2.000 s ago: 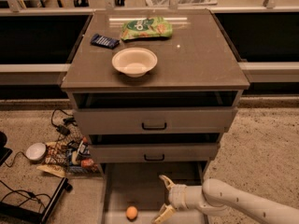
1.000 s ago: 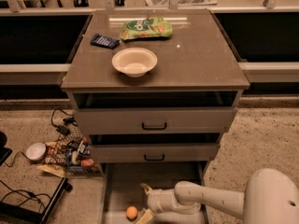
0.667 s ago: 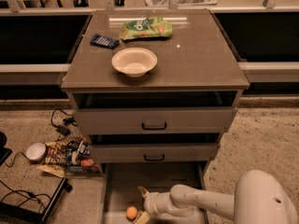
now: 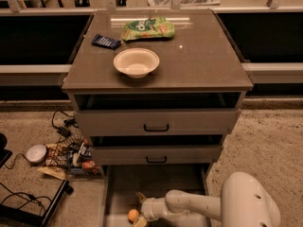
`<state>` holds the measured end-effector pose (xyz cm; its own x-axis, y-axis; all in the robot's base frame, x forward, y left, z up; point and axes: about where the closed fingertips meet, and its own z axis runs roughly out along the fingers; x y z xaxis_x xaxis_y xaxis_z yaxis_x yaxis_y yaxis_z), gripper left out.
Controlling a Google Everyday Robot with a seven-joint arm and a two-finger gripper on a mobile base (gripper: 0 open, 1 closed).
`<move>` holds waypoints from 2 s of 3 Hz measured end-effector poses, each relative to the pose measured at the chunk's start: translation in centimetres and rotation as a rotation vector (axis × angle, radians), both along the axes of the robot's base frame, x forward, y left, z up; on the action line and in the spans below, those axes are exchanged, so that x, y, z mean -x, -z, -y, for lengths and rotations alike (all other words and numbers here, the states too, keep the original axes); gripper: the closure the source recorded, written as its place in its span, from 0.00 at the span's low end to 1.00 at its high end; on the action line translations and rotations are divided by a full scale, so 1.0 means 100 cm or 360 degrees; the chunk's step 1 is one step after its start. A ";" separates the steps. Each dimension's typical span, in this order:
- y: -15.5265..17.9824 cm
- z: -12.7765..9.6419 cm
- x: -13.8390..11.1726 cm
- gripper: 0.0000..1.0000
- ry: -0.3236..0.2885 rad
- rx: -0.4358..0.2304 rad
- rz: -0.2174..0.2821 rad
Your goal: Pick orange from bottom drawer and place on counter
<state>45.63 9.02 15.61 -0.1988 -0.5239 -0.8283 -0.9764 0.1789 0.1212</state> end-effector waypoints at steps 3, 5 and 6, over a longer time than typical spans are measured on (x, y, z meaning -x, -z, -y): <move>0.029 -0.007 0.001 0.64 -0.0017 0.0116 0.0008; 0.030 -0.010 0.003 1.00 -0.0023 0.0112 0.0004; 0.030 -0.010 0.003 1.00 -0.0023 0.0112 0.0004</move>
Offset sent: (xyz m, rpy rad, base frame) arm 0.0055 0.0054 -0.0385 -0.1082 -0.0217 0.0137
